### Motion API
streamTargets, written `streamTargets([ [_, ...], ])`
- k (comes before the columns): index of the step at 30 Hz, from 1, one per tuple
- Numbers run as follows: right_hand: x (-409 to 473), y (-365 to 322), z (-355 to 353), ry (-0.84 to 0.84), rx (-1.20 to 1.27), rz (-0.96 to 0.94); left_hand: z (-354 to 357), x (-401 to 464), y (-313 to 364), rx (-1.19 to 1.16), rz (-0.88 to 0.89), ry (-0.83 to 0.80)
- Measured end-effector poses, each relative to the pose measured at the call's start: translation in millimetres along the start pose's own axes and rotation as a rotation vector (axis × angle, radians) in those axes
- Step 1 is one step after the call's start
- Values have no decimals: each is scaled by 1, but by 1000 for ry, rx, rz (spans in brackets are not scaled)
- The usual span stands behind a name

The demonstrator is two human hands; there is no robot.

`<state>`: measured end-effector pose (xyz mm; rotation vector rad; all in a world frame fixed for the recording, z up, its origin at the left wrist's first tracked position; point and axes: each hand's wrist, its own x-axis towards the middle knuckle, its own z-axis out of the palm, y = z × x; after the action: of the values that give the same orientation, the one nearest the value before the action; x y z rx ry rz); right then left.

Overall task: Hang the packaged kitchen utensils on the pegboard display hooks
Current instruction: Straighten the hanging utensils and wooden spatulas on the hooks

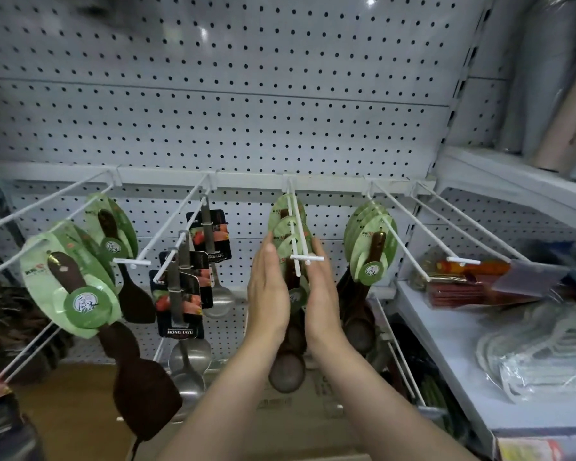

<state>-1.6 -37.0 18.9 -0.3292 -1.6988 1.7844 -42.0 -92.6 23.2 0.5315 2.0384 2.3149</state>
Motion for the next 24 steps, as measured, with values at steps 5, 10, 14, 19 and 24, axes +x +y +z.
streamTargets([
  [5,5,1,-1,-31,24,27,2,5,3,-11,9,13],
  [10,14,0,-1,-45,92,52,2,20,9,0,-32,25],
  [14,25,1,1,-62,129,82,1,31,3,-14,-40,-14],
  [19,39,-7,0,-42,229,141,1,41,5,-114,-68,-42],
  [24,43,-18,-7,-65,239,146,-1,42,9,-217,-122,-35],
])
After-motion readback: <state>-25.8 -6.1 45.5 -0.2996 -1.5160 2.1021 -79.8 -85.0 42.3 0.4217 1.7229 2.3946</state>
